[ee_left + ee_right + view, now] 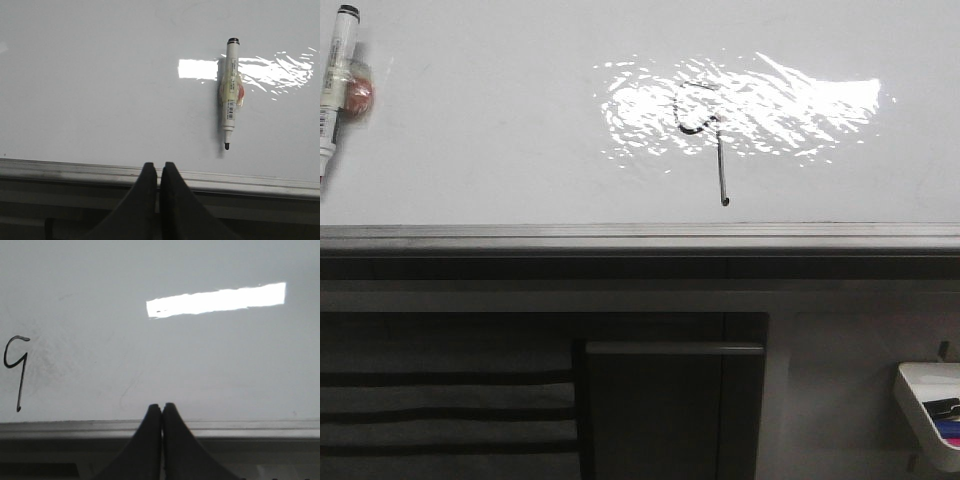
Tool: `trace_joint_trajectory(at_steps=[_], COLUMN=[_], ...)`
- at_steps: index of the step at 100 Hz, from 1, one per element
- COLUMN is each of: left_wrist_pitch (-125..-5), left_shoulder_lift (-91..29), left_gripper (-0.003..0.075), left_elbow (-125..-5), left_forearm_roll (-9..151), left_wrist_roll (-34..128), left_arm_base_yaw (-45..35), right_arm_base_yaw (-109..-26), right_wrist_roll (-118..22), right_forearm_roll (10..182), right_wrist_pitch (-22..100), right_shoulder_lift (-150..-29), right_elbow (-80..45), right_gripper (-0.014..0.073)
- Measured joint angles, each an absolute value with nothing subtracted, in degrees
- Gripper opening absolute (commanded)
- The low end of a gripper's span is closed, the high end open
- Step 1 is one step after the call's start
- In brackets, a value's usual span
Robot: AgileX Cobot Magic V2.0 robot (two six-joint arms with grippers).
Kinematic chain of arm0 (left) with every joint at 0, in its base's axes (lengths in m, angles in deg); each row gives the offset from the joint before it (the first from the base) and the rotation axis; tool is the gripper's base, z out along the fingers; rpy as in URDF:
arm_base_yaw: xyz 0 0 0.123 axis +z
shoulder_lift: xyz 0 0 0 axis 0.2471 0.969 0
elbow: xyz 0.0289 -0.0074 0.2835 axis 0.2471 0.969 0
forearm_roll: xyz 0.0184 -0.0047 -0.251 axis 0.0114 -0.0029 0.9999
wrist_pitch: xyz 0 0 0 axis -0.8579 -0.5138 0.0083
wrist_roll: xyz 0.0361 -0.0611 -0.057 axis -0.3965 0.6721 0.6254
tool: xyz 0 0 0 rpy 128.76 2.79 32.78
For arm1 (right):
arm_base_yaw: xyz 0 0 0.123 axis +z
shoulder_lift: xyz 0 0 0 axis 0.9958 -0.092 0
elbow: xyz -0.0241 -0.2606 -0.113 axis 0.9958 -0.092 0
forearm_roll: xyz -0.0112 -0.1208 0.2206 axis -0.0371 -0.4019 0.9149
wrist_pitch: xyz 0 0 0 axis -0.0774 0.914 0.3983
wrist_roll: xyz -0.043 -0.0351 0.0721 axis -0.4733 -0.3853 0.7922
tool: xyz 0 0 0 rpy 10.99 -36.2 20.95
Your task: Write number 9 on whiteboard
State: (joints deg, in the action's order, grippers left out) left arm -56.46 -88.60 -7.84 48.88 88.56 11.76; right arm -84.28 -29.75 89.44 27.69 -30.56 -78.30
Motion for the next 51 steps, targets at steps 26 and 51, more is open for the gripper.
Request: trace_joint_trajectory(at_steps=[26, 51], left_wrist_pitch=[-56.46, -56.46], left_shoulder_lift=[-88.6, -88.6], left_gripper=[-0.002, -0.002], left_elbow=[-7.84, -7.84], left_forearm_roll=[48.88, 48.88], left_wrist_roll=[88.56, 88.56], left_arm_base_yaw=[11.76, 11.76], right_arm_base_yaw=[-84.28, -84.28], right_wrist_roll=[-18.58, -18.29], right_forearm_roll=[78.05, 77.81], right_wrist_pitch=[26.2, 26.2], right_shoulder_lift=[-30.56, -30.56], right_elbow=[-78.3, -78.3], right_gripper=[-0.0072, -0.0072])
